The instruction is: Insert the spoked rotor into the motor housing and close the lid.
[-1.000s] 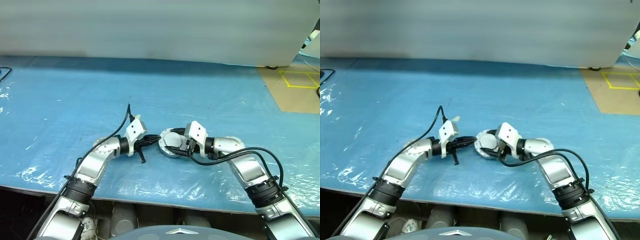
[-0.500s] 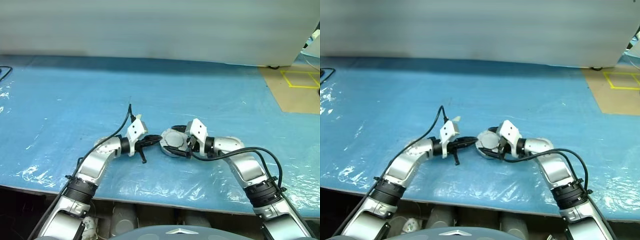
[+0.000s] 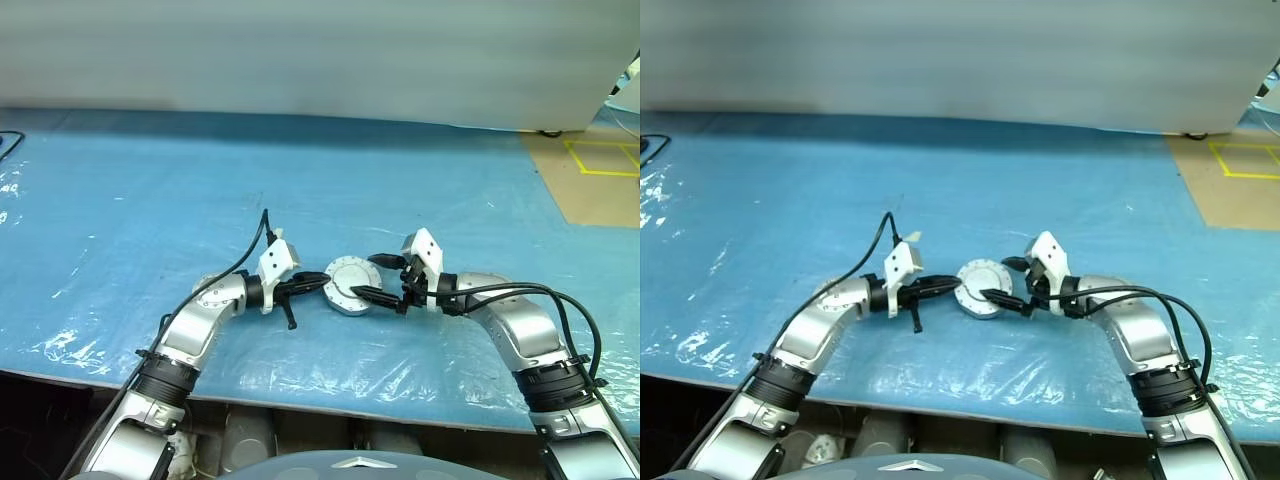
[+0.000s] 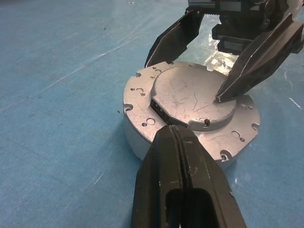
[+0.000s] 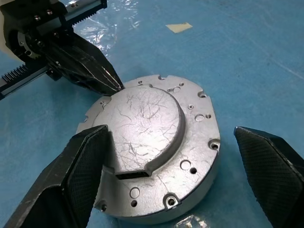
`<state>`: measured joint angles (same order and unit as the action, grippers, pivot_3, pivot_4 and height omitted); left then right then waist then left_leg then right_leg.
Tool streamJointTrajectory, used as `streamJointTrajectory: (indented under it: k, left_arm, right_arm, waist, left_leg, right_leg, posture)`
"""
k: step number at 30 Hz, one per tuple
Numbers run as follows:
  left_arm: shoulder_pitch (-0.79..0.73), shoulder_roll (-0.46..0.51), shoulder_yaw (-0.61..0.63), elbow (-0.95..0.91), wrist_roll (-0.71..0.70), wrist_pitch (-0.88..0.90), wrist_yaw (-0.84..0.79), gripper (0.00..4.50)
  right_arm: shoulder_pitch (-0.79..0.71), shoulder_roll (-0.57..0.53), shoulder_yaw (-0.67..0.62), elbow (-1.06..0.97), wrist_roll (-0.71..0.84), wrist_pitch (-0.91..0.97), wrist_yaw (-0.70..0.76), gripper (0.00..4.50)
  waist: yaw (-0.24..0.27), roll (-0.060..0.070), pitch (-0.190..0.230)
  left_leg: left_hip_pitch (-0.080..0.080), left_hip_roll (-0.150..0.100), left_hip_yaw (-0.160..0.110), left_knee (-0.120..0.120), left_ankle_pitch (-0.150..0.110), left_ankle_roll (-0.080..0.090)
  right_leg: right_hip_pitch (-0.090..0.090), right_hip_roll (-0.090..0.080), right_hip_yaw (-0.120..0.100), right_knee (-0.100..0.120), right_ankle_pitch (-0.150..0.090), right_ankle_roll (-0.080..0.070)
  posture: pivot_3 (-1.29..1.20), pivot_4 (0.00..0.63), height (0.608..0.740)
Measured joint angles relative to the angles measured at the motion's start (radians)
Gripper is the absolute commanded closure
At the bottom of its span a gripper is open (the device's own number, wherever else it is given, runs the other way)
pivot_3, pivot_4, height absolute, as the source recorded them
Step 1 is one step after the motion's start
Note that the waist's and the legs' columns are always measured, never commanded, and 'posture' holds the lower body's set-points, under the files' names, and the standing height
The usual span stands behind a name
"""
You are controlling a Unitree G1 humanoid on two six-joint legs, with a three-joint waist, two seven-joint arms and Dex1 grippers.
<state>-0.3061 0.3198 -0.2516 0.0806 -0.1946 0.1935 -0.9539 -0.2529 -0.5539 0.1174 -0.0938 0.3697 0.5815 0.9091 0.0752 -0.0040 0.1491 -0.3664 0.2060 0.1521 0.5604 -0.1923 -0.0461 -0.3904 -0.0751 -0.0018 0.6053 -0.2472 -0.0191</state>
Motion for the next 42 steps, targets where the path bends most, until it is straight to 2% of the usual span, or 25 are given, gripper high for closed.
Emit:
streamJointTrajectory:
  k: [5,9,12,16,22,23,31,34,36,39,42]
  left_arm:
    - [0.0,-0.002,-0.001,0.001,0.0,-0.002,-0.001,4.5]
    - [-0.001,-0.005,-0.002,0.006,0.001,-0.004,0.0,4.5]
    - [-0.001,-0.005,-0.003,0.008,0.002,-0.011,0.0,4.5]
    - [0.0,0.001,-0.001,0.011,0.004,-0.015,0.0,4.5]
    - [0.0,0.01,0.014,0.035,0.013,-0.03,0.003,4.5]
    - [-0.001,0.007,0.014,0.033,0.012,-0.037,0.003,4.5]
    - [-0.007,-0.028,0.024,0.052,0.012,-0.069,0.015,4.5]
    - [-0.006,-0.097,0.089,0.056,-0.064,-0.011,0.067,4.5]
    - [-0.003,-0.129,0.135,0.042,-0.143,0.043,0.087,4.5]
    - [0.011,-0.141,0.235,-0.013,-0.279,0.134,0.116,4.5]
    - [0.046,-0.122,0.308,-0.06,-0.362,0.195,0.133,4.5]
  right_arm:
    - [-0.006,0.019,-0.067,-0.019,0.164,0.347,-0.045,0.04]
    - [-0.029,0.053,-0.112,-0.024,0.232,0.51,-0.104,0.04]
    - [-0.039,0.1,-0.175,-0.006,0.274,0.596,-0.15,0.66]
    - [-0.04,0.151,-0.273,0.038,0.341,0.672,-0.18,1.91]
    - [-0.054,0.185,-0.361,0.045,0.422,0.773,-0.212,2.92]
    - [-0.053,0.182,-0.363,0.045,0.429,0.789,-0.213,3.2]
    - [-0.025,0.149,-0.345,0.026,0.455,0.825,-0.205,3.26]
    - [-0.032,0.167,-0.336,0.028,0.456,0.824,-0.211,3.26]
    - [-0.052,0.22,-0.353,0.057,0.46,0.822,-0.235,3.26]
    - [-0.098,0.312,-0.417,0.15,0.475,0.809,-0.293,3.26]
    - [-0.154,0.345,-0.506,0.206,0.481,0.765,-0.353,3.26]
  waist:
    - [0.002,0.0,0.0]
    - [0.001,0.001,0.0]
    - [0.001,0.001,0.0]
    - [0.0,0.001,0.0]
    - [0.002,0.003,-0.001]
    - [0.002,0.003,-0.001]
    - [-0.001,0.004,-0.001]
    - [-0.008,0.003,-0.001]
    - [-0.019,0.002,0.0]
    - [-0.029,0.005,0.002]
    - [-0.024,0.007,0.003]
  left_leg:
    - [0.0,0.0,0.0,0.0,0.0,0.0]
    - [0.0,0.0,0.0,-0.001,0.002,-0.004]
    - [0.0,0.0,0.0,-0.001,0.002,-0.004]
    - [0.0,0.0,0.001,-0.002,0.002,-0.004]
    - [0.001,0.0,0.001,-0.002,0.002,-0.004]
    - [0.0,0.0,0.001,-0.002,0.002,-0.004]
    - [0.002,-0.001,0.001,-0.007,0.002,-0.004]
    - [0.002,0.0,0.001,-0.007,0.002,-0.004]
    - [0.0,0.0,0.001,-0.007,0.002,-0.005]
    - [-0.007,-0.001,0.001,-0.007,0.003,-0.005]
    - [-0.011,-0.002,0.001,-0.005,0.003,-0.005]
  right_leg:
    - [0.0,0.0,0.0,-0.001,0.0,0.0]
    - [0.0,0.0,0.0,-0.001,0.0,0.0]
    - [0.0,0.0,0.0,-0.001,0.0,0.0]
    - [-0.001,0.0,0.0,-0.001,0.0,0.0]
    - [-0.001,0.0,0.0,-0.001,0.0,0.0]
    - [-0.001,0.0,0.0,-0.001,0.0,0.0]
    - [-0.001,0.0,0.0,-0.002,-0.001,0.0]
    - [-0.002,0.001,0.0,-0.001,-0.001,0.0]
    - [-0.005,0.002,0.001,0.001,-0.001,-0.001]
    - [-0.013,0.002,0.001,0.003,-0.001,-0.002]
    - [-0.015,0.002,0.001,0.001,0.0,-0.001]
  posture:
    - [0.0,0.15,0.74]
    - [0.0,0.15,0.74]
    - [0.0,0.15,0.74]
    - [0.0,0.15,0.74]
    - [0.0,0.15,0.74]
    - [0.0,0.15,0.74]
    - [0.0,0.15,0.74]
    - [0.0,0.15,0.74]
    - [0.0,0.15,0.74]
    - [0.0,0.15,0.74]
    - [0.0,0.15,0.74]
